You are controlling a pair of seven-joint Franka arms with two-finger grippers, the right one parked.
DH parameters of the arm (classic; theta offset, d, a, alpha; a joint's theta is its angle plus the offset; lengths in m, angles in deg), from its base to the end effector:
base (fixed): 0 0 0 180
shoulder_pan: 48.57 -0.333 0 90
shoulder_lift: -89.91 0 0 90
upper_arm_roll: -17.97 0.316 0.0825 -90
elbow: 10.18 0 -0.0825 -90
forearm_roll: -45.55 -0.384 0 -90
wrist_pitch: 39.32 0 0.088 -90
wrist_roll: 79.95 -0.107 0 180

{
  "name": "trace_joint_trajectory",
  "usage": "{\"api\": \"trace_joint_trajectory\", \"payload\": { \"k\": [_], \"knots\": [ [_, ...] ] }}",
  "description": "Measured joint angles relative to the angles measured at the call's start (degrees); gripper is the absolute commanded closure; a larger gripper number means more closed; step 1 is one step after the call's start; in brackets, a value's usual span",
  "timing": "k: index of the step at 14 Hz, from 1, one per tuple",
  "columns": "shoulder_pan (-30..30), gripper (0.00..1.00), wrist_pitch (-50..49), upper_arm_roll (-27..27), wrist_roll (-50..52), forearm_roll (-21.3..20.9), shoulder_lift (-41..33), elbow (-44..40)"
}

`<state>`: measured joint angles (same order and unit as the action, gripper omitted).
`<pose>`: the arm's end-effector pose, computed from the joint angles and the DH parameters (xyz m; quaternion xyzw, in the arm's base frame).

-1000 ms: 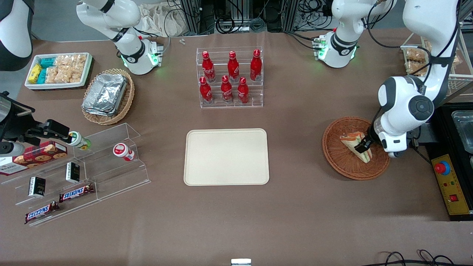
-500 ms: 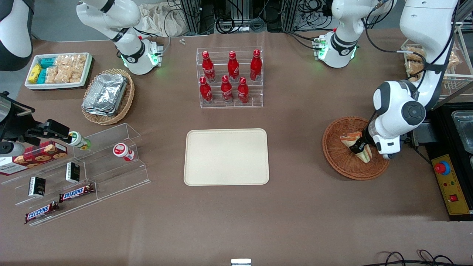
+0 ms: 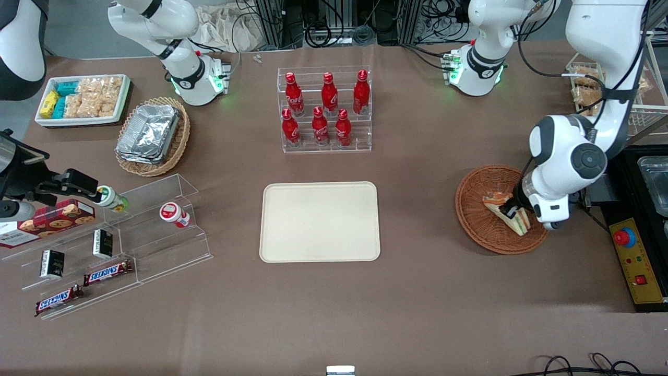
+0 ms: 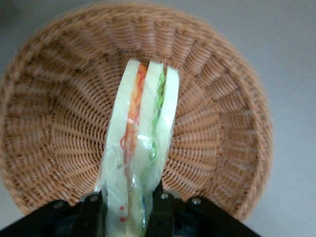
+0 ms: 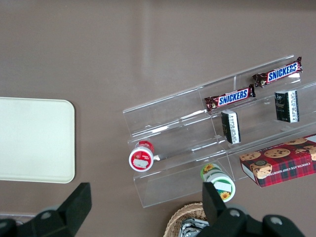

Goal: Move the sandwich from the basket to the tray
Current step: 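Lift the sandwich out of the basket with the left gripper, then carry the sandwich over the cream tray with the left gripper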

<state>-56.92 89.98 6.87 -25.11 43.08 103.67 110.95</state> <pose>0.5624 -0.0245 0.2951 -0.9030 -0.4271 0.0439 0.0162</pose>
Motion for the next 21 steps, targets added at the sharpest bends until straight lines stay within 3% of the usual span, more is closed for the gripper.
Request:
{"api": "trace_joint_trajectory", "payload": {
  "k": [3, 5, 8, 10, 14, 18, 21],
  "knots": [
    [0.65, 1.00, -22.52, -0.14, -1.69, -0.05, -0.29, -17.59],
    [0.74, 1.00, -34.46, -0.36, -8.33, -0.05, 0.10, -28.52],
    [0.75, 1.00, -42.19, -1.67, -21.01, 2.50, 0.68, -40.42],
    [0.80, 1.00, -43.23, -3.95, -23.55, 6.14, 0.88, -43.91],
    [5.82, 1.00, -42.96, -11.90, -22.29, 6.76, 3.50, -44.38],
    [18.54, 1.00, -34.35, -12.24, -15.95, 2.68, 13.38, -43.73],
    [23.26, 1.00, -22.34, -12.16, -12.24, 0.67, 23.16, -43.31]
  ]
}}
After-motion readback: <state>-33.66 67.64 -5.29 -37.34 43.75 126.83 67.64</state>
